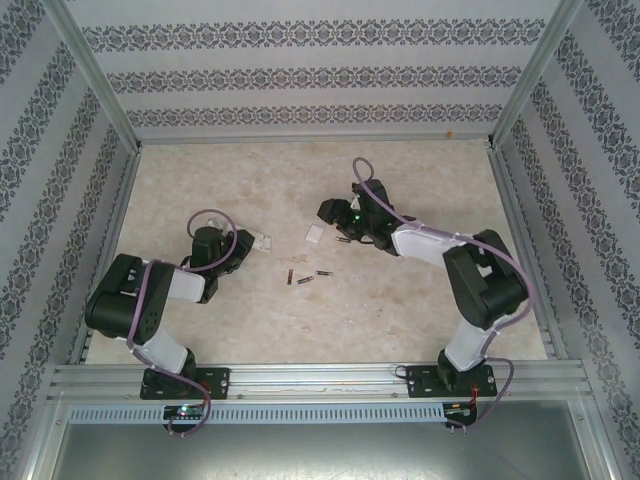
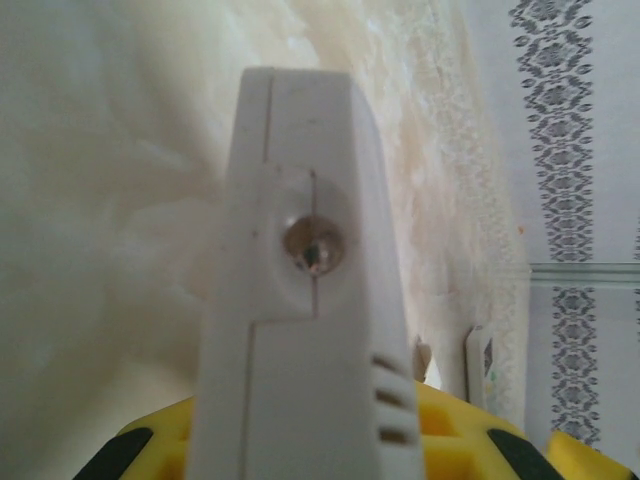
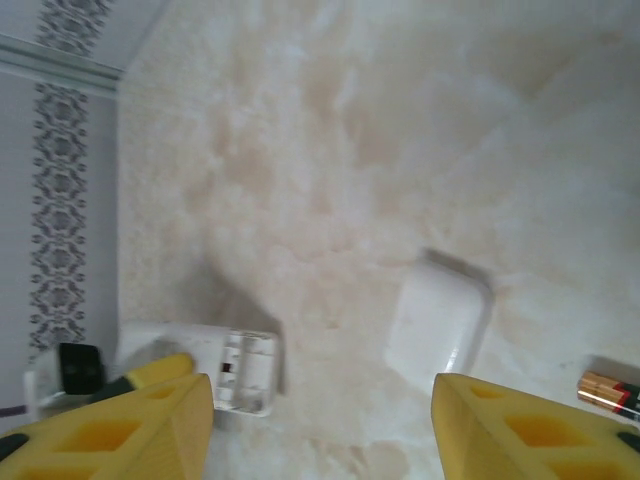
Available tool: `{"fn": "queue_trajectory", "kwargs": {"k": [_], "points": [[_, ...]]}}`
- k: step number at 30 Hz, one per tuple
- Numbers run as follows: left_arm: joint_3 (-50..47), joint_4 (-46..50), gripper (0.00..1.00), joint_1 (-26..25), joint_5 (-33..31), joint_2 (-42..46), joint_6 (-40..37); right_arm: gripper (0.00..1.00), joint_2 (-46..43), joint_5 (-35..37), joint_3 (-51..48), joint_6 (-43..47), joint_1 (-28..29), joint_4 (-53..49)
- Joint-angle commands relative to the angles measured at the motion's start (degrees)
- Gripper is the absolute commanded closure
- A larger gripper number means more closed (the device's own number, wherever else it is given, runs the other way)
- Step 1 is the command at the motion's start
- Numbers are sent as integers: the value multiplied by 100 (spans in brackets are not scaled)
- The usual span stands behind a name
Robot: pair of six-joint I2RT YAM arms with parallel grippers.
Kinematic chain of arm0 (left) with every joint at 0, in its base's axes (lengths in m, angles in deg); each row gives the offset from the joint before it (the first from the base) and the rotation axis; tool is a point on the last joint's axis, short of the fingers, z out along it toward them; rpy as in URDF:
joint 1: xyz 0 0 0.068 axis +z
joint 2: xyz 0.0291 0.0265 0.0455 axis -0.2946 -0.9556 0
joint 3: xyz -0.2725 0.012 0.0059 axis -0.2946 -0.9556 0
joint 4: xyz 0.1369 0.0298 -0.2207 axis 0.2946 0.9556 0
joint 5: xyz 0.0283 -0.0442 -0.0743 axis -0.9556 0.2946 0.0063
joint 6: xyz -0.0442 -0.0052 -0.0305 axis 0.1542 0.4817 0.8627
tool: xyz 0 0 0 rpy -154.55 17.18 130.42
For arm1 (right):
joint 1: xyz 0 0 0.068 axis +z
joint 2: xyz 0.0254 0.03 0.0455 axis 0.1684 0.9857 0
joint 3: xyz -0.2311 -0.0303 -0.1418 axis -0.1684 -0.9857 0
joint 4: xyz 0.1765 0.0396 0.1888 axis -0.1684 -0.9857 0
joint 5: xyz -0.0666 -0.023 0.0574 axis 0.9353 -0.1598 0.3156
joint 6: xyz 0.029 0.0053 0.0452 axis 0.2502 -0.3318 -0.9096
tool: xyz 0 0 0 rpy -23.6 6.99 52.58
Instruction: Load the batteries into the remote control
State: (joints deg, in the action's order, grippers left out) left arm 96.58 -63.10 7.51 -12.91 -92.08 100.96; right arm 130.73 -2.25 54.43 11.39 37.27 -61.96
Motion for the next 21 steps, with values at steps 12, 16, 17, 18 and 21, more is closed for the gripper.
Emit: {"fn": "queue_trajectory", "kwargs": {"k": [12, 16, 17, 18, 21], "points": [[-308, 1236, 16, 76, -767, 823, -21, 34, -1494, 786, -21, 948, 51, -1088], [-132, 2581, 5, 90, -1215, 1647, -137, 33, -1715, 851, -94, 1018, 101, -1190], [-68, 2886, 3, 84, -1275, 1846, -162, 33, -1744, 879, -87, 1014, 121, -1238], [-4, 3127, 2, 84, -1306, 2050, -200, 33, -1773, 896, -74, 1018, 150, -1284], [418, 4136, 2, 84, -1401, 2735, -677, 33, -1850, 1382, 89, 956, 400, -1860]]}}
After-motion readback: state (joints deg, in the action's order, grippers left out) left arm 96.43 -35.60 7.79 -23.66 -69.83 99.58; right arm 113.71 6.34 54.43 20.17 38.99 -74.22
